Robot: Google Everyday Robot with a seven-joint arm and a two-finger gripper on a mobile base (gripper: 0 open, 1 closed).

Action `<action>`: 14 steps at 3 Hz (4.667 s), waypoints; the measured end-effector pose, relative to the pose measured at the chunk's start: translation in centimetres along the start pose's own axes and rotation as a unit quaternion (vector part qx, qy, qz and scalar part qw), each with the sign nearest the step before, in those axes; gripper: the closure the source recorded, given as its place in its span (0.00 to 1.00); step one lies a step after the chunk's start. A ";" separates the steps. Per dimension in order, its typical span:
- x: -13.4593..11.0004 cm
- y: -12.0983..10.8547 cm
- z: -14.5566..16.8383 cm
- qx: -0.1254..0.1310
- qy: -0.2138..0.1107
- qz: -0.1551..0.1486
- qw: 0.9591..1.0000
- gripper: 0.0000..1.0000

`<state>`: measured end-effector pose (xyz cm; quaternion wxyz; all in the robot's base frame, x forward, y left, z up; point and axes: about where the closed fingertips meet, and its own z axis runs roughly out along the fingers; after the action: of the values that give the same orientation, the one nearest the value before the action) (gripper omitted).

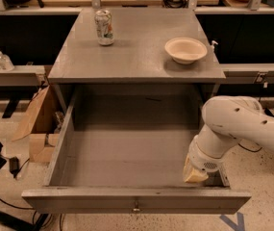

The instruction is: Open top drawer

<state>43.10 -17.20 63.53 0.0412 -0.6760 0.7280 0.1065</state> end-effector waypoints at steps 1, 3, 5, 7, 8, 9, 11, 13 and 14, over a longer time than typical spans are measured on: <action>0.0 0.1 0.1 -0.001 0.000 0.000 1.000 0.63; 0.0 0.2 0.2 -0.002 0.001 -0.001 1.000 0.16; 0.0 0.3 0.2 -0.003 0.001 -0.001 1.000 0.00; 0.1 0.4 0.3 -0.004 0.002 -0.001 1.000 0.40; -0.2 0.0 -0.6 0.000 0.014 -0.003 1.000 0.65; -0.9 -1.5 -5.7 0.034 0.036 -0.026 0.998 0.87; -3.2 -4.7 -22.1 0.113 0.049 -0.108 0.986 1.00; -2.3 -4.0 -35.4 0.194 0.019 -0.125 0.973 1.00; -2.2 -0.8 -40.8 0.269 -0.005 -0.133 0.954 1.00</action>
Offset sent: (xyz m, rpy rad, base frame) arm -0.0007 0.0000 -0.0005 -0.0005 0.0013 0.0007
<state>47.47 -23.69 103.69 0.2390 -0.7300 0.6330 -0.0968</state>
